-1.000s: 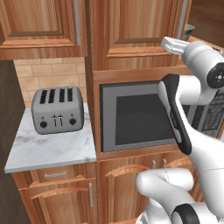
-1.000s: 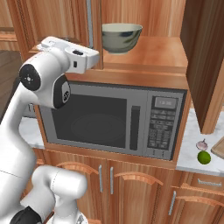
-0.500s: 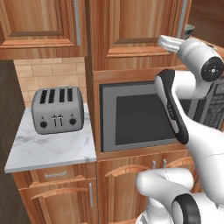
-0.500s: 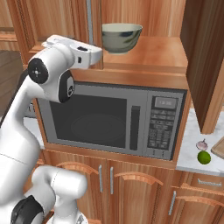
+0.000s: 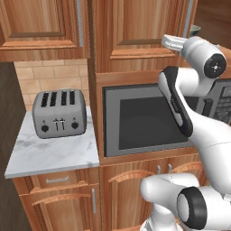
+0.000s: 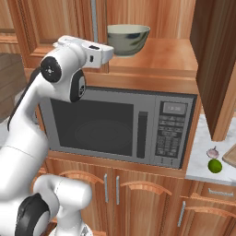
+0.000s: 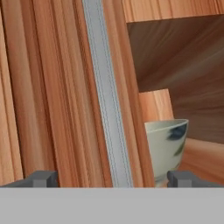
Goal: Open the cabinet. Place the bowl and condiment on the counter. Then place the lime and garlic on the cutting board.
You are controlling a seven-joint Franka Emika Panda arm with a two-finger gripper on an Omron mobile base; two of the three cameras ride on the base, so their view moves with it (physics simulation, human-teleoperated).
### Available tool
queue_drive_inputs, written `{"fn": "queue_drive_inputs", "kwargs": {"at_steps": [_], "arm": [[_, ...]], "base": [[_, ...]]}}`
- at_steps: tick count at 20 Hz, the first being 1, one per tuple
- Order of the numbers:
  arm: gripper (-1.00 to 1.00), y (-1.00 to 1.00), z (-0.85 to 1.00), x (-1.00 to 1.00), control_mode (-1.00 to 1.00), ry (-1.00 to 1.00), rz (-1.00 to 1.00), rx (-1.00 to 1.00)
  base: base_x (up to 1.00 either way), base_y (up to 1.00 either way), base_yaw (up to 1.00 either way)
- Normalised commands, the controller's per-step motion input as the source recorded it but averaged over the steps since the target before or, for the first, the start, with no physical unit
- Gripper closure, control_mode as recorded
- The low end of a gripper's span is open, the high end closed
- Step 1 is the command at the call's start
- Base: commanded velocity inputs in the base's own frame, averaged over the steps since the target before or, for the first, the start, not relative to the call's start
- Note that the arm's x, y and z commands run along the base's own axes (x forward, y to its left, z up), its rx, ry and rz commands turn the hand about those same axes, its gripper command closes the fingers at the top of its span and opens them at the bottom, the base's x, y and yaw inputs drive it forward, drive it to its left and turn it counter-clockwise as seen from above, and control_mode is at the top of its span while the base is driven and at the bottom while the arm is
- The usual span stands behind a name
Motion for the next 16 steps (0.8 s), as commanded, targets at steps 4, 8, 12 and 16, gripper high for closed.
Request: {"fn": "queue_drive_inputs", "kwargs": {"at_steps": [4, 8, 12, 16], "arm": [[-1.00, -0.02, 0.00, 0.22, -1.00, 0.00, 0.00, -0.03], [-1.00, -0.06, -0.01, 0.17, -1.00, 0.00, 0.00, -0.02], [-1.00, -0.14, -0.07, 0.17, -1.00, 0.00, 0.00, 0.00], [-1.00, -0.09, -0.10, 0.28, -1.00, 0.00, 0.05, 0.00]], "base": [[0.00, 0.00, 0.00], [0.00, 0.00, 0.00], [0.00, 0.00, 0.00], [0.00, 0.00, 0.00]]}}
